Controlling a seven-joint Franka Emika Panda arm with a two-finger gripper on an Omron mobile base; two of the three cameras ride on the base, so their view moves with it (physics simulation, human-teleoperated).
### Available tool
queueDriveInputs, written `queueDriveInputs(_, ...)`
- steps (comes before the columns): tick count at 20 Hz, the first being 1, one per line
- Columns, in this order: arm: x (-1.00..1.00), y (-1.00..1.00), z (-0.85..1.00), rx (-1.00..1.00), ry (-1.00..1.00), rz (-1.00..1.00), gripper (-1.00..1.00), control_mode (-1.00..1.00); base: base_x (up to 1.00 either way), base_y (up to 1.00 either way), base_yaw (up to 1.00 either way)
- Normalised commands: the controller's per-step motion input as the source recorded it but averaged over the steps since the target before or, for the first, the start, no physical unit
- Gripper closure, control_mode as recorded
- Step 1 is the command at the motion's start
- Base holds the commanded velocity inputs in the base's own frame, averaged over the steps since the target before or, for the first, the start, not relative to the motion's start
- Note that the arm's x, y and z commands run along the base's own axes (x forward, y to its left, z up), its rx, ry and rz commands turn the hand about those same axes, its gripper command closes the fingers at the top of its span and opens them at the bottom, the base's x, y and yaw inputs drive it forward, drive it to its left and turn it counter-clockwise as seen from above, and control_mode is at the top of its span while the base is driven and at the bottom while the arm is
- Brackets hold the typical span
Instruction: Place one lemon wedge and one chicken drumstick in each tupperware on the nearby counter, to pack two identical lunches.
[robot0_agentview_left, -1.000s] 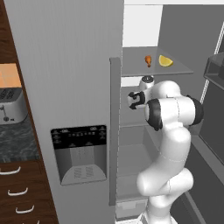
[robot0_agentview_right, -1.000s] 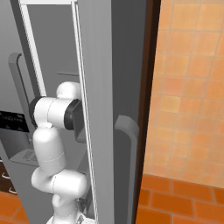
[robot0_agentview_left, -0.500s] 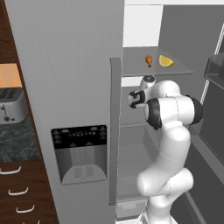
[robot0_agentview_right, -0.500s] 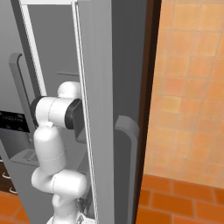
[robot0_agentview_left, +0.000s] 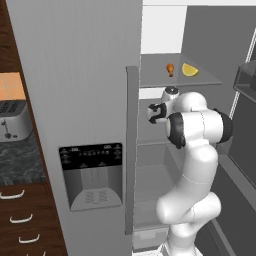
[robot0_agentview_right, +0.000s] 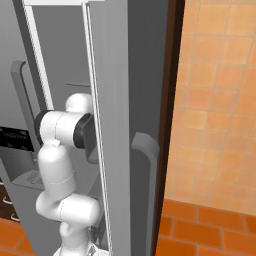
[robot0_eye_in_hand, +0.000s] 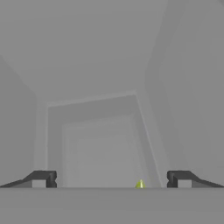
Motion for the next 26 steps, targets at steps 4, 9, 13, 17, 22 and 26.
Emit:
queueDriveInputs(4, -0.19, -0.14, -0.29, 0.00, 0.00, 0.00, -1.00, -1.00, 0.00, 0.00, 0.00)
queueDriveInputs(9, -0.12, -0.21, -0.05, 0.00, 0.00, 0.00, -1.00, -1.00, 0.00, 0.00, 0.00)
queueDriveInputs(13, -0.42, -0.34, 0.00, 0.01, 0.00, 0.00, -1.00, -1.00, 0.00, 0.00, 0.00)
queueDriveInputs(17, -0.13, 0.13, -0.14, 0.00, 0.00, 0.00, -1.00, -1.00, 0.00, 0.00, 0.00)
queueDriveInputs(22, 0.00, 0.37, -0.04, 0.00, 0.00, 0.00, -1.00, -1.00, 0.00, 0.00, 0.00)
queueDriveInputs(26, 0.00, 0.02, 0.00, 0.00, 0.00, 0.02, -1.00, -1.00, 0.00, 0.00, 0.00)
